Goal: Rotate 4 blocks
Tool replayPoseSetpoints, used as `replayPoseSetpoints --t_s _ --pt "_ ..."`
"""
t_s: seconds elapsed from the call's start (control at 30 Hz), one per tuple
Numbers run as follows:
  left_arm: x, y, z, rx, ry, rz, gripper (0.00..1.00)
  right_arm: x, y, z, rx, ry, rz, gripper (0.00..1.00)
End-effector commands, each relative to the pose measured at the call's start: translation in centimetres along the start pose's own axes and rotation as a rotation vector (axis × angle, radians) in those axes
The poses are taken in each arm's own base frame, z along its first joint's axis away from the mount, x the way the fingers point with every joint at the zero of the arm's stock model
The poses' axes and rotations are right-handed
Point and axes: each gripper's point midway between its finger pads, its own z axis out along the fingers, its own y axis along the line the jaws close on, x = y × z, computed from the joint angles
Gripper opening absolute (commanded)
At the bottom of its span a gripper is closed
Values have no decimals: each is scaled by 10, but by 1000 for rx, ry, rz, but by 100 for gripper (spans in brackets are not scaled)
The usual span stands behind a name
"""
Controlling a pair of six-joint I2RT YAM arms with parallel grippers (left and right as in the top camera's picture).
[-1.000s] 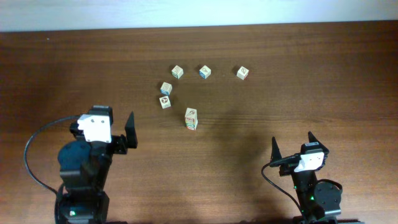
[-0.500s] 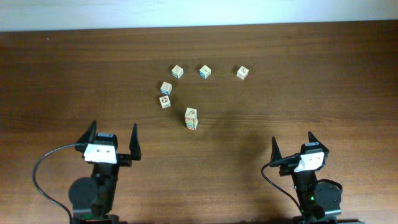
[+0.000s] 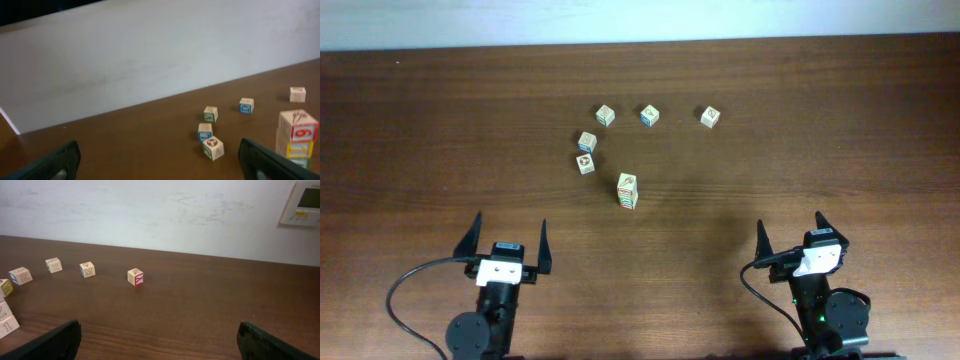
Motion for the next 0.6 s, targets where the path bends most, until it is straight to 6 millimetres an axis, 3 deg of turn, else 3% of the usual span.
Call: replayPoseSetpoints --t_s 0.0,0.13,0.57 --pt "6 -5 -4 16 4 68 99 3 -3 0 13 4 1 98" --pt "35 -11 -6 45 119 50 99 3 -3 0 13 4 1 99" --pt "34 -11 -6 44 118 48 99 3 -3 0 13 4 1 98"
